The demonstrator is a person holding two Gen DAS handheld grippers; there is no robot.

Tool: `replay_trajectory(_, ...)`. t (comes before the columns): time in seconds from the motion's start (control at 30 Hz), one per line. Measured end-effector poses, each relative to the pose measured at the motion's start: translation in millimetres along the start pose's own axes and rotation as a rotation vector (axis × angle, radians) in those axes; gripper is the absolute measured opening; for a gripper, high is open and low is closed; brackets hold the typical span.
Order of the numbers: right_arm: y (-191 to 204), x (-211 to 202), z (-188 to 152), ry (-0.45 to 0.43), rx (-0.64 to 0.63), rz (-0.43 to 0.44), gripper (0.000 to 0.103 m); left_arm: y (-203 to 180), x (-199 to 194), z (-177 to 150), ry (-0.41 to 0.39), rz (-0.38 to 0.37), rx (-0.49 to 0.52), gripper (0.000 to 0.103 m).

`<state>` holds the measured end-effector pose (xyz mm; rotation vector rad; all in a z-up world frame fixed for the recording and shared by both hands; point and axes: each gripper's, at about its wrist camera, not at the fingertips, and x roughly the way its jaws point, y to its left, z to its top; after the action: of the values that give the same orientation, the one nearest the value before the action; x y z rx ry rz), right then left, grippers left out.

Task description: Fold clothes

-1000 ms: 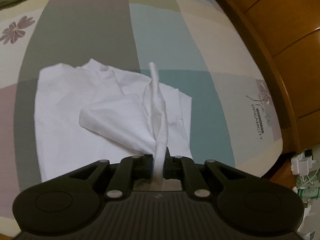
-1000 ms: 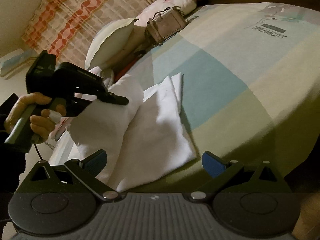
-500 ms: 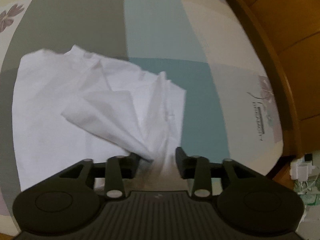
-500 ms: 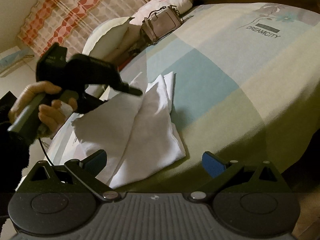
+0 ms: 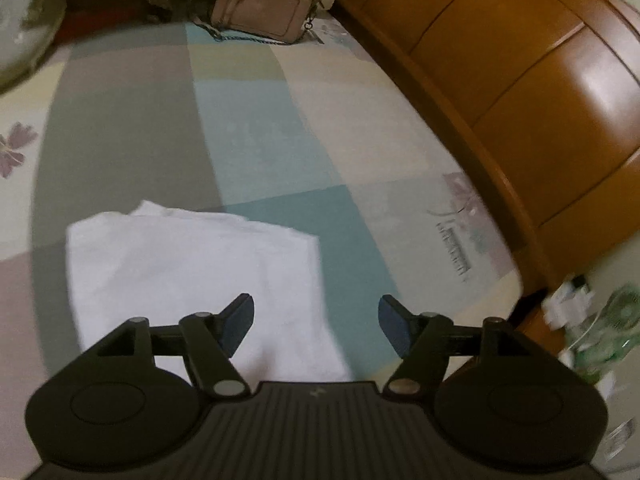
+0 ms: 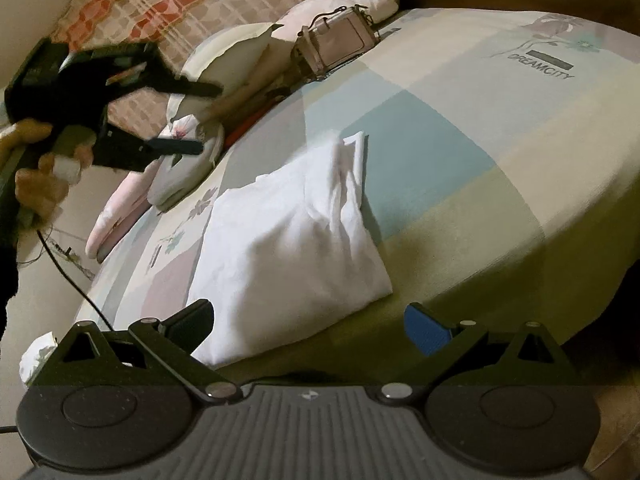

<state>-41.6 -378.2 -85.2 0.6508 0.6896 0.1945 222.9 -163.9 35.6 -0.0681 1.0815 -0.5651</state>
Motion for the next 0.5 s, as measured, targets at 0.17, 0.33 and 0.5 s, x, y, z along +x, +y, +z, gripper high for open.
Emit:
replay_trajectory(0.17, -1, 2, -9, 0.010, -0.021, 0.058, 0.103, 23, -5, -40, -0.023, 0.091, 0.131, 0.070)
replay_trajectory(0.33, 1, 11, -11, 0.002, -0.037, 0.104, 0.084, 36, -9, -93, -0.042, 0.148, 0.283, 0.070)
replay_trajectory(0.5, 8, 19, 2, -0.038, -0.093, 0.118, 0.081, 30, -19, -145, -0.080, 0.159, 0.515, 0.076)
